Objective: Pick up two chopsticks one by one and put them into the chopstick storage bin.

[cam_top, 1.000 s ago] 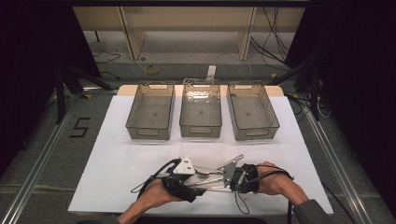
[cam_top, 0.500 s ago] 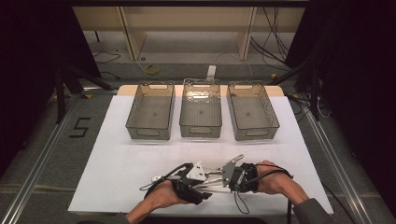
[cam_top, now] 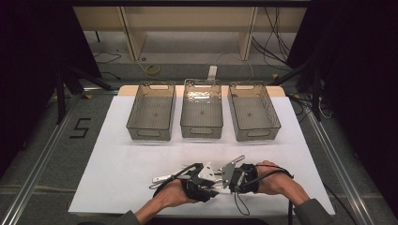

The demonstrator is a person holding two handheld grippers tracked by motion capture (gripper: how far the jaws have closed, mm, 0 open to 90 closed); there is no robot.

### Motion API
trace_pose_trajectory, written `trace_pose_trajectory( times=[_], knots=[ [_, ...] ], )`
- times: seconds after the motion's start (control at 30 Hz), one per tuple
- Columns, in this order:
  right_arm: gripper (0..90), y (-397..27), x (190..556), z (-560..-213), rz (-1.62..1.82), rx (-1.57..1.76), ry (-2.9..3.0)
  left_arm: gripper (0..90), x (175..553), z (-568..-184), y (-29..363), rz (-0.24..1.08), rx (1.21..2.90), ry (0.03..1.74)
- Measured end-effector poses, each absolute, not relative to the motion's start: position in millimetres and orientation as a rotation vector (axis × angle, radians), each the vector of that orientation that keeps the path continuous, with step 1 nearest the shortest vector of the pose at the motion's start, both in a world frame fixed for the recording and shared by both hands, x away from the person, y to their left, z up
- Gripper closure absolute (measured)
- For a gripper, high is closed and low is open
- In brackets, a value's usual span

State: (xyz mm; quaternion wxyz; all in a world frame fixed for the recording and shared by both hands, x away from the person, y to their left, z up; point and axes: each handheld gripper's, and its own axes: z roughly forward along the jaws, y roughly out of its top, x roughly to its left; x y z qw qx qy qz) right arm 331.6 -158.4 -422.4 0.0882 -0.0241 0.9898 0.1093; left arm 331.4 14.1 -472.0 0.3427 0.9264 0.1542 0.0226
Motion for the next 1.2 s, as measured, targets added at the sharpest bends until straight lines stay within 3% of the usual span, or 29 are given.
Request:
trace_pose_trajectory(
  times=[0.3,0.6,0.7,0.77,0.87,1.2],
  knots=[
    [86.1,-157.5,330.0,-423.5,0.325,-0.080,2.944,76.6,333.8,-473.8,11.6,0.069,2.408,0.407],
    [85.3,-159.7,329.8,-421.2,0.348,-0.120,2.932,83.2,326.5,-468.4,8.3,0.107,2.445,0.289],
    [81.3,-161.7,332.7,-417.6,0.378,-0.069,2.921,85.6,324.0,-464.5,8.0,0.114,2.441,0.288],
    [67.5,-163.8,333.1,-414.0,0.414,-0.012,2.899,85.8,325.7,-460.8,10.7,0.122,2.432,0.301],
    [54.8,-169.7,335.2,-404.9,0.543,0.109,2.808,85.8,329.4,-454.6,15.9,0.137,2.418,0.345],
    [39.9,-193.5,324.6,-380.4,0.854,0.346,2.624,85.8,342.7,-430.7,38.4,0.182,2.324,0.533]
  ],
)
